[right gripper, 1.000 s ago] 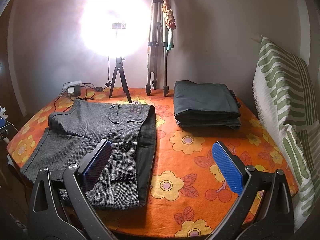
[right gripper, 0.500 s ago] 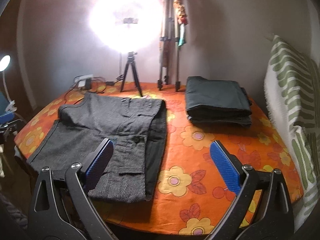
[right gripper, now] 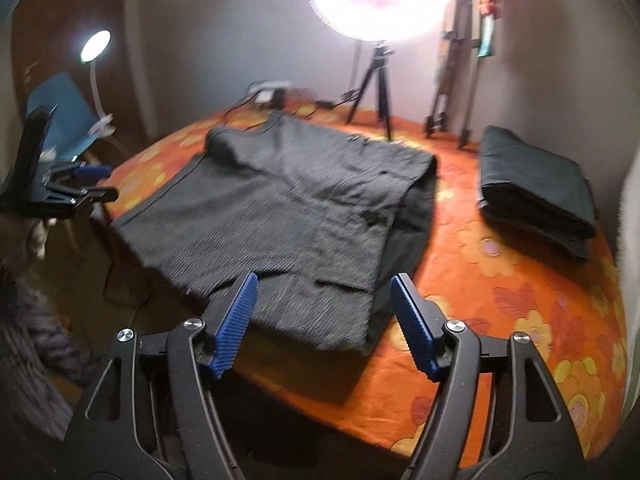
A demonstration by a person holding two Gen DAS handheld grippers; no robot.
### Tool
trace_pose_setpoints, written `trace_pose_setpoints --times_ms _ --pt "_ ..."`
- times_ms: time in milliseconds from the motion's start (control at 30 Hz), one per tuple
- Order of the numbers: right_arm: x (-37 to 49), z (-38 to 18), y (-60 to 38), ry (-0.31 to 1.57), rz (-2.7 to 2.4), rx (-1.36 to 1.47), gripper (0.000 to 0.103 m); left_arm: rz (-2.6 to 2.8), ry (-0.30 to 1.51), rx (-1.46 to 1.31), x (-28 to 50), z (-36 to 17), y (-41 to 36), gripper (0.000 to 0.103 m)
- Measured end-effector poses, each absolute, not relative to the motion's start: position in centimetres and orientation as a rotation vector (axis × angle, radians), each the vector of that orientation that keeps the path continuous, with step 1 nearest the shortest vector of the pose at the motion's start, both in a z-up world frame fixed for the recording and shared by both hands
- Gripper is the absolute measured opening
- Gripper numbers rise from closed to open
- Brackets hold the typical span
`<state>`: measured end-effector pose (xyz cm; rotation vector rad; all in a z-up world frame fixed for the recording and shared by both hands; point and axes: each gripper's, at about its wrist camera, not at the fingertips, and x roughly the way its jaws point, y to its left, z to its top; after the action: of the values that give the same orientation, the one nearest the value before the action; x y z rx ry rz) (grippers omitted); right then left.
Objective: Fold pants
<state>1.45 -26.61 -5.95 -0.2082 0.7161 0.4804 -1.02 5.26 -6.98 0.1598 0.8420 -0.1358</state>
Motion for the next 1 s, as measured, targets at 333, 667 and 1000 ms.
trace_pose_setpoints --times_ms 333,667,1000 --pt "0.5 -9.6 -22.9 0.819 0.639 -0.389 0.064 -0.224 0.934 0.377 -2.5 -10.4 4.9 0.061" --pt "1.5 -11.8 -21.3 0.876 0.676 -0.511 0.063 -0.229 0.994 0.506 -1.0 -13.9 5.7 0.048" --pt "2.6 -13.0 -20.0 0.894 0.672 -0.590 0.050 -0.276 0.988 0.508 -1.0 -14.4 6.0 0.045"
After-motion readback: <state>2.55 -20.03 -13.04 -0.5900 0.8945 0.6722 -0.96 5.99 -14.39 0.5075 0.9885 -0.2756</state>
